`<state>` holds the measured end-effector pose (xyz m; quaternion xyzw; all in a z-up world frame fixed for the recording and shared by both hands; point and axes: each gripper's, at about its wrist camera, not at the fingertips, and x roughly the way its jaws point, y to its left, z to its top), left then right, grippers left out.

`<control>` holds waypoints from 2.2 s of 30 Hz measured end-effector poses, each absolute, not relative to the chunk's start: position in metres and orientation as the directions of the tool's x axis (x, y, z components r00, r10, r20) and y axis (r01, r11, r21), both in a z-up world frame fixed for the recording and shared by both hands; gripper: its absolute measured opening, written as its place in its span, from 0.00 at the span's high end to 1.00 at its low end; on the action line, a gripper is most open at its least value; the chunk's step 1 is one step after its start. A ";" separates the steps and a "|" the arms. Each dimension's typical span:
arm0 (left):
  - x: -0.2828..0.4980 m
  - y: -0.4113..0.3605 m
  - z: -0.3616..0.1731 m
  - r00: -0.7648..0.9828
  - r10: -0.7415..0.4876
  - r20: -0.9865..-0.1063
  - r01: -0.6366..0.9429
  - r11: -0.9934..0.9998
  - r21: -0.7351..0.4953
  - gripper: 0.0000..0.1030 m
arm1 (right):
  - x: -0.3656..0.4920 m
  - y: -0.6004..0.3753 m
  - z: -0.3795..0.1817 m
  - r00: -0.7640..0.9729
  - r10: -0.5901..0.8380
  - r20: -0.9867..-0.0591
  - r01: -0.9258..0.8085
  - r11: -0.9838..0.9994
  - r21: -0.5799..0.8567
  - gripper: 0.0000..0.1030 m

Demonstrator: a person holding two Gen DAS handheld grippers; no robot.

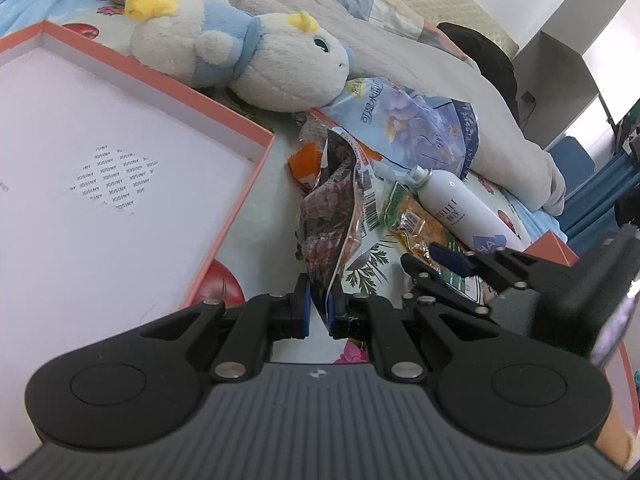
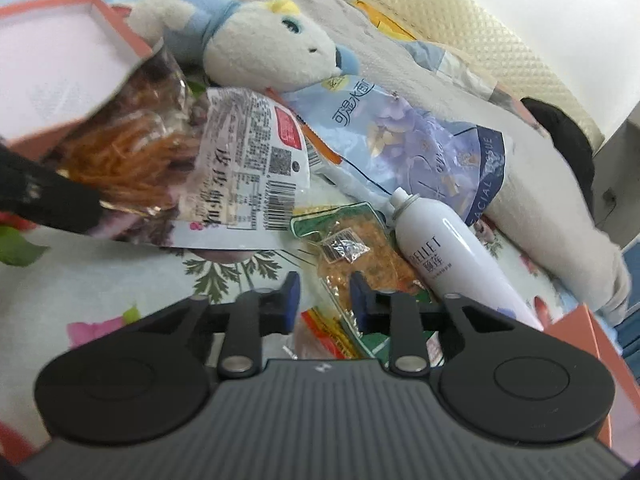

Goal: Organize snacks
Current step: 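Lift the shrimp bag with the left gripper while the right gripper approaches the pile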

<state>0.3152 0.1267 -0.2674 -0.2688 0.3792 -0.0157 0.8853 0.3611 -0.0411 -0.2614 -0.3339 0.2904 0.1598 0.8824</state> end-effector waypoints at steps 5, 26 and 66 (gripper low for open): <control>0.314 0.125 -0.266 0.709 -0.234 -0.666 -0.171 0.858 -0.484 0.91 | 0.367 -0.038 -0.269 0.790 0.062 -0.610 -0.449 0.736 -0.507 0.92; 0.256 0.109 -0.236 0.679 -0.152 -0.718 -0.225 0.888 -0.401 0.91 | 0.248 -0.080 -0.203 0.778 0.178 -0.603 -0.448 0.829 -0.333 0.97; 0.190 0.074 -0.199 0.516 -0.130 -0.847 -0.191 0.946 -0.262 0.41 | 0.196 -0.118 -0.180 0.785 0.235 -0.574 -0.406 0.894 -0.189 0.97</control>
